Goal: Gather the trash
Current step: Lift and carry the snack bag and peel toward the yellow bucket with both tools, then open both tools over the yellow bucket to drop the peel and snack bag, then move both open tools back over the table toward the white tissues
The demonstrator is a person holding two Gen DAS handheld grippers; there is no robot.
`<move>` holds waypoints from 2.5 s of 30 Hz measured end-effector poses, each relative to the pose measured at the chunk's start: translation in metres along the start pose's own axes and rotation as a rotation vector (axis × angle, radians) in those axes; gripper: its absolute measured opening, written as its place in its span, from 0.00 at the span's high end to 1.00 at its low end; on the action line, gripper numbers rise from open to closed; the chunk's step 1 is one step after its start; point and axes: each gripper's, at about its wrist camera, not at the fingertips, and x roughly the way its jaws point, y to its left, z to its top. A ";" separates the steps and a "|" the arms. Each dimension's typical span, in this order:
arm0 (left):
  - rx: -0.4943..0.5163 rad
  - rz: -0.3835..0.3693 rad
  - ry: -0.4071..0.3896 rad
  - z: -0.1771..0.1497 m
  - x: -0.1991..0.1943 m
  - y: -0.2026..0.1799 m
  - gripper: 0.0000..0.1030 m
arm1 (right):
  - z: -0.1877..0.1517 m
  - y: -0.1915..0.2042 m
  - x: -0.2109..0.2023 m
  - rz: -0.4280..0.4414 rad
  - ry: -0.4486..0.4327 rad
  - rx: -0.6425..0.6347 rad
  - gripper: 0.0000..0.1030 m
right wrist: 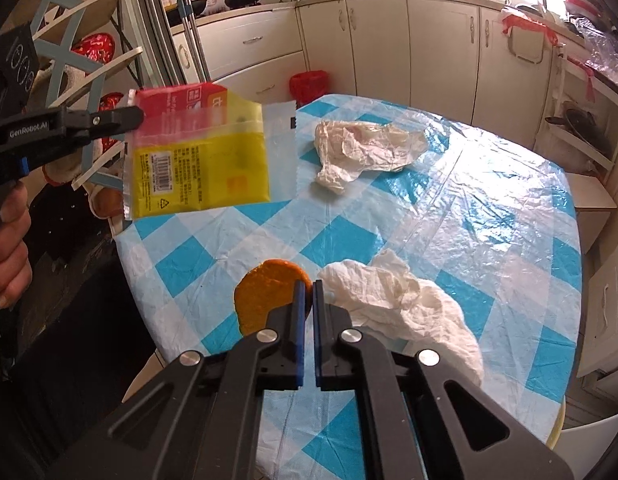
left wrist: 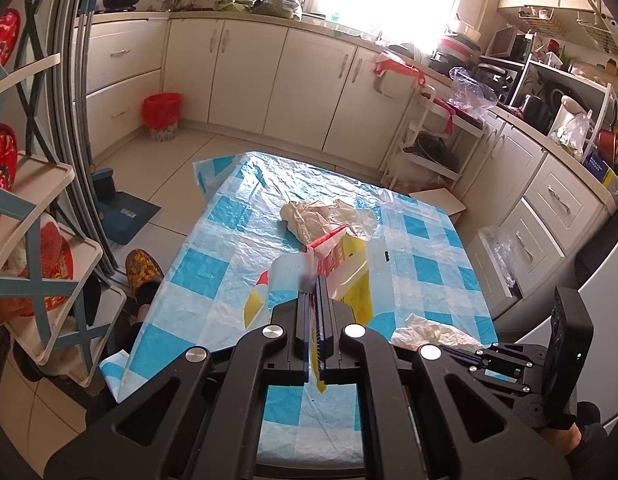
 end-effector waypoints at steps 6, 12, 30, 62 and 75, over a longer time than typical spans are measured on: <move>0.022 -0.048 0.002 0.003 0.001 -0.019 0.97 | 0.011 -0.029 -0.047 -0.063 -0.128 0.073 0.96; 0.063 -0.134 0.018 0.007 0.015 -0.061 0.97 | 0.007 -0.064 -0.097 -0.227 -0.217 0.131 0.96; 0.270 -0.370 0.151 -0.036 0.095 -0.276 0.97 | -0.063 -0.162 -0.102 -0.640 0.042 0.376 0.96; 0.588 -0.217 0.245 -0.121 0.135 -0.355 0.44 | -0.073 -0.193 -0.146 -0.674 -0.216 0.637 0.44; 0.527 -0.174 0.231 -0.107 0.117 -0.310 0.37 | -0.051 -0.170 -0.125 -0.638 -0.201 0.536 0.39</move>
